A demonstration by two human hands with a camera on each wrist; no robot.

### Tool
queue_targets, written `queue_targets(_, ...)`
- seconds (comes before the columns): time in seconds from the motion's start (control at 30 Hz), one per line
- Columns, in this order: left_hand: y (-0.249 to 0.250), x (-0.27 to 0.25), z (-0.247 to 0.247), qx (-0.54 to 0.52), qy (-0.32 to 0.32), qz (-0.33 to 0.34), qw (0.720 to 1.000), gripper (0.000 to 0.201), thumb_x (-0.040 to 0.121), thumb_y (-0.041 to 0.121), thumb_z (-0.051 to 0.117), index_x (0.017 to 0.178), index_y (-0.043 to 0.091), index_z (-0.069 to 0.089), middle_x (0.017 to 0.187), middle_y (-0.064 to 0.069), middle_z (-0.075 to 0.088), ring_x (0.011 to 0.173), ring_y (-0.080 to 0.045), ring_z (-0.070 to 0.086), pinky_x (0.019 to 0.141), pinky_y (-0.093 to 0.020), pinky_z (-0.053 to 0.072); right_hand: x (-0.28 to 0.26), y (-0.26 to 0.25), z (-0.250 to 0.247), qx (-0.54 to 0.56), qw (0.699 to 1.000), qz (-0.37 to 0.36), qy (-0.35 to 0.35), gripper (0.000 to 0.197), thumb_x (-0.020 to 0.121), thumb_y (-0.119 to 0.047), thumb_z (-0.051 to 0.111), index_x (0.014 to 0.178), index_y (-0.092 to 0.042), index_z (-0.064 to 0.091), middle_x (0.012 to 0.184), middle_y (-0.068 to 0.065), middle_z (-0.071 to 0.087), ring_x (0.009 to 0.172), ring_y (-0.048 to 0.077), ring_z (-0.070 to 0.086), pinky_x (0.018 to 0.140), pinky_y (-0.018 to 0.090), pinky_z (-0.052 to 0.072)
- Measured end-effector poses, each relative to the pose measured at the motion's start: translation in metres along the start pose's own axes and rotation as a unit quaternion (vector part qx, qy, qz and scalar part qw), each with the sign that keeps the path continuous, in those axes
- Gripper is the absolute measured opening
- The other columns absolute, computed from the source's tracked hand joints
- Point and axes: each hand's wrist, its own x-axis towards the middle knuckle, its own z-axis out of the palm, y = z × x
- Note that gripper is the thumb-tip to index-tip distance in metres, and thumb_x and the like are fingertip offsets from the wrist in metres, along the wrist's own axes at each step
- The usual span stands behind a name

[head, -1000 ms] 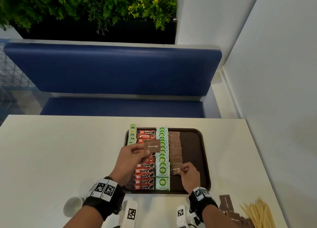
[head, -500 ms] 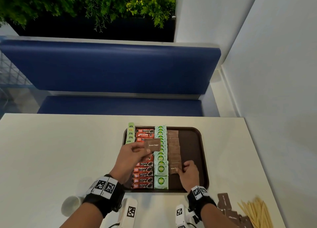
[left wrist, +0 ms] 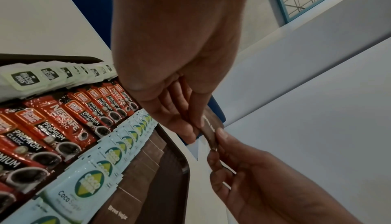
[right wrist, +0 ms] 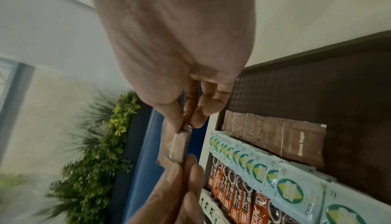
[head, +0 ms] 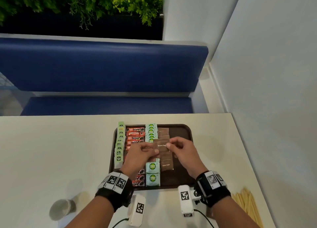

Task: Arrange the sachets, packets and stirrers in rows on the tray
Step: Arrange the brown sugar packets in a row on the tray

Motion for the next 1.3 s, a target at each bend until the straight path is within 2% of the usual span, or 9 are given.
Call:
queue_targets(0.13,-0.009,0.002,-0.005,0.016,0.057,-0.009,0.998,0.02,0.097,0.003,0.076,0.117,0.007,0.076,0.097,-0.015,0.083,0.094,-0.031,0.081,0.077,-0.031,0.067,0.003,0.023,-0.007,-0.018,0.998,0.044,0.03,0.005,0.099,-0.019,0.073,0.1,-0.023,0.074,0.09,-0.003,0.077,0.08,0.004,0.068,0.071,0.019,0.051)
queue_targets(0.23,-0.014,-0.001,-0.018,-0.003,0.064,-0.023,0.998,0.022,0.098,0.005,0.076,0.119,0.008,0.074,0.103,-0.018,0.081,0.093,-0.032,0.08,0.076,-0.033,0.066,0.006,0.068,-0.006,-0.081,0.992,0.093,0.033,0.006,0.096,-0.019,0.076,0.095,-0.024,0.073,0.086,-0.003,0.075,0.077,0.01,0.066,0.079,0.03,0.053)
queue_targets(0.37,-0.015,-0.005,-0.034,0.012,0.05,-0.036,0.998,0.022,0.096,0.008,0.079,0.117,0.007,0.074,0.1,-0.015,0.083,0.096,-0.035,0.081,0.087,-0.043,0.066,0.003,0.119,0.009,-0.146,0.978,0.15,-0.002,0.009,0.092,-0.019,0.078,0.086,-0.023,0.073,0.076,-0.007,0.074,0.073,0.01,0.064,0.09,0.043,0.057)
queue_targets(0.47,-0.015,-0.008,-0.039,0.015,0.044,-0.035,0.998,0.021,0.096,0.008,0.079,0.117,0.005,0.074,0.1,-0.015,0.083,0.098,-0.037,0.08,0.083,-0.038,0.066,-0.001,0.133,0.018,-0.161,0.974,0.16,0.012,0.013,0.093,-0.018,0.077,0.085,-0.025,0.071,0.072,-0.01,0.072,0.074,0.01,0.066,0.085,0.033,0.054)
queue_targets(0.57,-0.016,-0.009,-0.04,0.021,0.037,-0.036,0.998,0.022,0.096,0.008,0.079,0.118,0.005,0.073,0.1,-0.013,0.084,0.096,-0.034,0.081,0.088,-0.042,0.065,-0.003,0.14,0.022,-0.176,0.969,0.172,0.038,0.008,0.094,-0.018,0.076,0.091,-0.023,0.07,0.086,-0.002,0.074,0.087,0.018,0.069,0.082,0.025,0.047)
queue_targets(0.67,-0.017,-0.008,-0.041,0.027,0.035,-0.037,0.998,0.022,0.096,0.009,0.079,0.117,0.006,0.074,0.1,-0.013,0.083,0.1,-0.038,0.08,0.094,-0.048,0.063,-0.003,0.141,0.022,-0.172,0.968,0.179,0.045,0.01,0.095,-0.018,0.075,0.092,-0.024,0.069,0.09,0.0,0.073,0.09,0.02,0.068,0.082,0.026,0.047)
queue_targets(0.87,-0.017,-0.008,-0.04,0.035,0.035,-0.04,0.998,0.022,0.095,0.008,0.08,0.117,0.007,0.075,0.1,-0.015,0.083,0.1,-0.038,0.08,0.093,-0.048,0.064,-0.002,0.145,0.019,-0.153,0.97,0.182,0.057,0.004,0.093,-0.02,0.078,0.095,-0.021,0.074,0.09,-0.001,0.075,0.088,0.018,0.069,0.08,0.026,0.048)
queue_targets(1.13,-0.017,-0.01,-0.04,0.04,0.035,-0.048,0.997,0.021,0.095,0.006,0.08,0.116,0.005,0.075,0.102,-0.015,0.083,0.1,-0.037,0.08,0.089,-0.04,0.067,-0.006,0.142,0.028,-0.175,0.964,0.183,0.087,0.015,0.091,-0.016,0.078,0.084,-0.023,0.067,0.08,-0.007,0.07,0.079,0.012,0.066,0.064,0.015,0.041)
queue_targets(1.3,-0.014,-0.014,-0.04,0.041,0.038,-0.051,0.997,0.021,0.095,0.005,0.079,0.115,0.005,0.074,0.102,-0.013,0.083,0.097,-0.033,0.081,0.075,-0.028,0.066,-0.007,0.141,0.031,-0.172,0.961,0.193,0.096,0.018,0.093,-0.015,0.077,0.084,-0.023,0.063,0.082,-0.004,0.071,0.081,0.017,0.068,0.068,0.023,0.048)
